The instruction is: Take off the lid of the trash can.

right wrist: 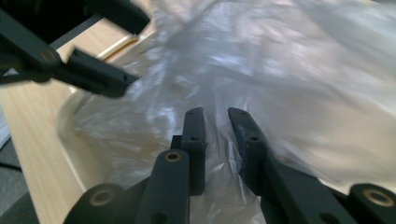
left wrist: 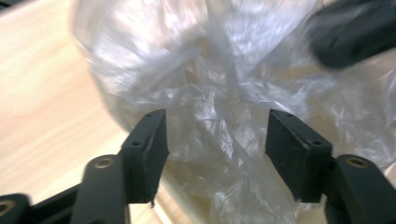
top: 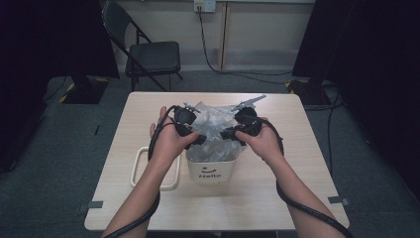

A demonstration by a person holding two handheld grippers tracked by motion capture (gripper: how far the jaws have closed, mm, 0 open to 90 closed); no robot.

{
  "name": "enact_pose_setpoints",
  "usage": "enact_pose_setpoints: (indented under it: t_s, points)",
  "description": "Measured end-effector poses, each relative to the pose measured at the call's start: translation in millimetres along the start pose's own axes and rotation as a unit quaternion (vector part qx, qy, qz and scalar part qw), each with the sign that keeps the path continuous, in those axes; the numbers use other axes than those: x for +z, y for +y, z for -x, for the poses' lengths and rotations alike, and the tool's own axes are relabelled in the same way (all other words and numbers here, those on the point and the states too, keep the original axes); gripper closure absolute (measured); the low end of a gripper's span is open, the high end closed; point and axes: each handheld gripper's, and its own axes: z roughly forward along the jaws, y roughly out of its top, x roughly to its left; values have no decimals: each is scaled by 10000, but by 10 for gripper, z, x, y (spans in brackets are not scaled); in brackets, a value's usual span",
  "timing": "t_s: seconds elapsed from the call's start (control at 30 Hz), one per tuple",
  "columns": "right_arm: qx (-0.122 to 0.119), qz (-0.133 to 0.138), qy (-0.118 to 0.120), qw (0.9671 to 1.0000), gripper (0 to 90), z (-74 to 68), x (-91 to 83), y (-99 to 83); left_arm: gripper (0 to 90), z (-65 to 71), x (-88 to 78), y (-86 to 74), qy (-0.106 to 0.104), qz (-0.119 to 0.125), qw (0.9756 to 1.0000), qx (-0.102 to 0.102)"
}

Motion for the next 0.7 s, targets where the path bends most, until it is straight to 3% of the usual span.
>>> enact_pose_setpoints:
  t_s: [0.13, 0.23, 0.4, 0.43, 0.47, 0.53, 0.6, 0.63, 0.7]
  points:
    - [-174, -101, 84, 9998, 785, -100, 85, 31, 369, -6, -118, 25, -98, 167, 9998, -23]
    - [-269, -182, 282, 9991, 782, -195, 224, 24, 377, 4, -194, 82, -114, 306, 9994, 129]
    - [-624, -409, 354, 9966, 763, -304, 369, -3, 446, 66, -54, 145, -272, 250, 9993, 90]
    - [-673, -412, 347, 9963, 759, -311, 379, -6, 451, 78, -6, 153, -396, 195, 9990, 94]
    - [-709, -407, 376, 9959, 756, -312, 383, -8, 477, 97, 46, 158, -533, 192, 9984, 21]
    - [-700, -388, 399, 9960, 739, -320, 368, -7, 552, 132, 152, 165, -691, 58, 9975, 101]
    - [-719, -362, 422, 9959, 707, -319, 351, -5, 667, 150, 191, 169, -703, 20, 9974, 135]
    - [-755, -511, 259, 9955, 680, -318, 326, -18, 733, 165, 247, 172, -958, 30, 9954, 18]
    - [-662, -446, 287, 9964, 641, -287, 290, -51, 838, 176, 270, 173, -841, -168, 9963, 52]
